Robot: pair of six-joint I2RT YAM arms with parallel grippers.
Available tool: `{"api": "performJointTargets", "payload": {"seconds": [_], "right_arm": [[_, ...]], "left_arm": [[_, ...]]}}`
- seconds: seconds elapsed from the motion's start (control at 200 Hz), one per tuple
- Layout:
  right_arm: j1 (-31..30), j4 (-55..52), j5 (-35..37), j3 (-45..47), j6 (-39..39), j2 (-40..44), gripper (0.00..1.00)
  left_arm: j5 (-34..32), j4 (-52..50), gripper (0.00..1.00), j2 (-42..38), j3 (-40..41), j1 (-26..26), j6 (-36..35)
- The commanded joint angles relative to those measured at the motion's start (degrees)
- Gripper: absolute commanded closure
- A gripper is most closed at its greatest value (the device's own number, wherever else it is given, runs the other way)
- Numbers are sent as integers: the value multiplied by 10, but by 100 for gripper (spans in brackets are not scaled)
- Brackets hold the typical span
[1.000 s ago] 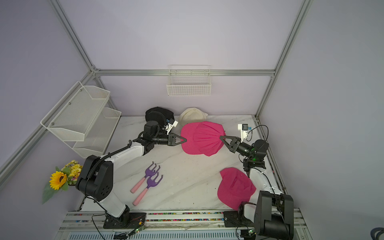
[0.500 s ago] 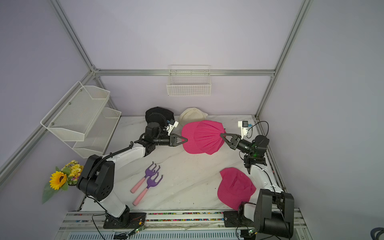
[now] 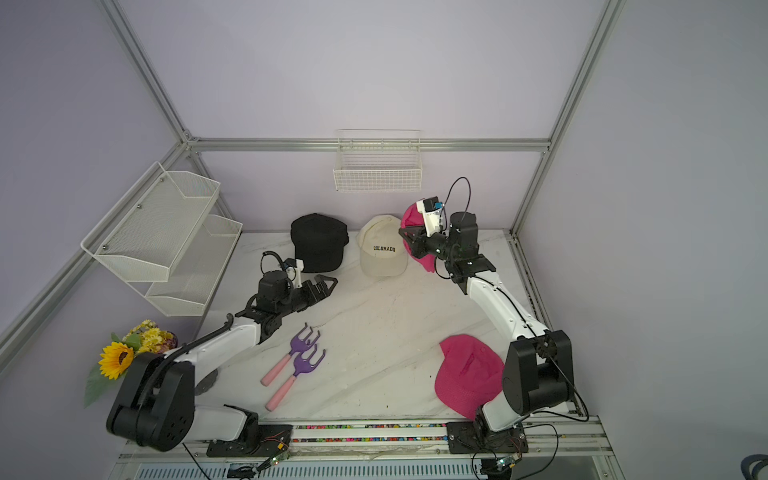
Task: Stack the baseball caps by color
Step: Pick up the baseball cap from the center of the board, then place the baseball cap at the center of the board.
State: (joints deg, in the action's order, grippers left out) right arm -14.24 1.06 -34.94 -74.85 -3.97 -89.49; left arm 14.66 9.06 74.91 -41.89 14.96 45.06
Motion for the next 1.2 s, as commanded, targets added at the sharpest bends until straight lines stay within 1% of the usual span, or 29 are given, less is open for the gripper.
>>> {"api": "performJointTargets", "payload": {"seconds": [0.0, 0.065, 0.17, 0.285, 0.38, 0.48, 0.55, 0.7, 0.785, 0.975, 1.115, 1.195], "right_arm": [[-37, -135, 50, -26, 130, 4, 100], [-56, -160, 41, -22, 165, 10, 100], [-69, -168, -1, -4, 199, 23, 100], [-72, -158, -40, 26, 234, 24, 100], [-74, -170, -57, 46, 276, 4, 100], [-74, -182, -33, 58, 319, -37, 100], [-74, -196, 1, 52, 361, -72, 100], [-74, -200, 92, -21, 396, -152, 100], [-74, -200, 122, -61, 412, -185, 100], [-75, -223, 100, -110, 457, -223, 100], [-81, -194, 86, -112, 462, -216, 100], [-88, -195, 83, -122, 470, -216, 100]], "left_arm": [[-119, -21, 0, -54, 7, -5, -27], [-146, -44, 0, -75, 9, -6, -36], [-166, -48, 0, -96, 16, -6, -47], [-164, -46, 0, -95, 19, -6, -51], [-157, -46, 0, -87, 17, -6, -48], [-147, -46, 0, -77, 16, -6, -46], [-140, -46, 0, -73, 15, -6, -46], [-127, -48, 0, -62, 10, -6, -50], [-121, -54, 0, -55, 5, -6, -48], [-111, -51, 0, -45, 3, -6, -49], [-104, -42, 0, -32, 2, -6, -44], [-96, -34, 0, -21, -2, -6, -41]]}}
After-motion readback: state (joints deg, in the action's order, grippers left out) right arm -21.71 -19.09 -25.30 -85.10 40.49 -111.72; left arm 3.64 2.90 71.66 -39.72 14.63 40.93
